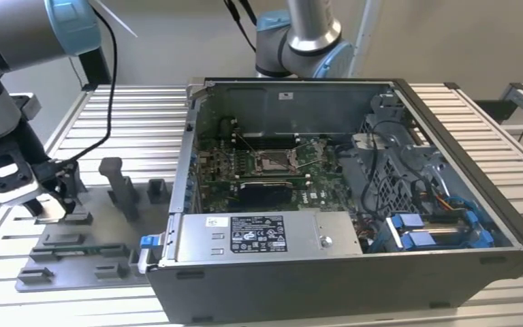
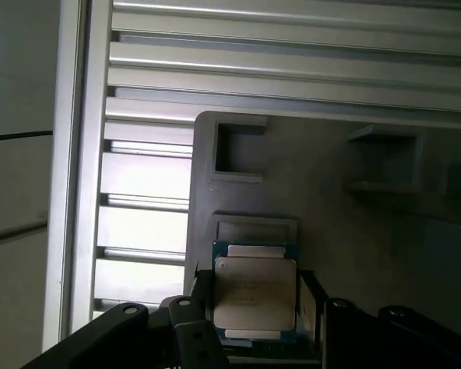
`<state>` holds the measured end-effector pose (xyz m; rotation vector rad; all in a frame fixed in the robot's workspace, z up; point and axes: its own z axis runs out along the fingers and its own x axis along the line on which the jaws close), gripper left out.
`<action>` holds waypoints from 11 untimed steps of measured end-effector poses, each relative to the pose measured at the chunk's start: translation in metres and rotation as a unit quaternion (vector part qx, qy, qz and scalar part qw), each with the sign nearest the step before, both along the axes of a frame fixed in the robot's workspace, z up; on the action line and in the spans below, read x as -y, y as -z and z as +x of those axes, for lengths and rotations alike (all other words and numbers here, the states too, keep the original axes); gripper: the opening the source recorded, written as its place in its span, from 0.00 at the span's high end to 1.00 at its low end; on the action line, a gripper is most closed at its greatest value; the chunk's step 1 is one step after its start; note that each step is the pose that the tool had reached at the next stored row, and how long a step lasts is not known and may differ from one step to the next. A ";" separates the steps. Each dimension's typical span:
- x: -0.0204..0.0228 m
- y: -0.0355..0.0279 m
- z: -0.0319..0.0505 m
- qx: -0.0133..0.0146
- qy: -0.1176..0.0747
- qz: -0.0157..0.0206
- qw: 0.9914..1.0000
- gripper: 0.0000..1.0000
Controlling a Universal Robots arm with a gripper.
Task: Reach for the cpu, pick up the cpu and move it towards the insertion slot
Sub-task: 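Pick up the cpu and move it towards the insertion slot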
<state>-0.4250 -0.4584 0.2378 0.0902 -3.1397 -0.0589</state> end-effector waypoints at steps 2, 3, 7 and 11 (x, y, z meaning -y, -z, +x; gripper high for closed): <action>0.0000 -0.0050 0.0000 0.000 0.000 0.000 1.000 1.00; 0.0000 -0.0076 -0.0001 0.000 0.000 0.000 1.000 1.00; 0.0000 -0.0176 0.0000 0.000 0.000 0.000 1.000 1.00; 0.0000 -0.0281 -0.0001 0.000 0.000 0.000 1.000 1.00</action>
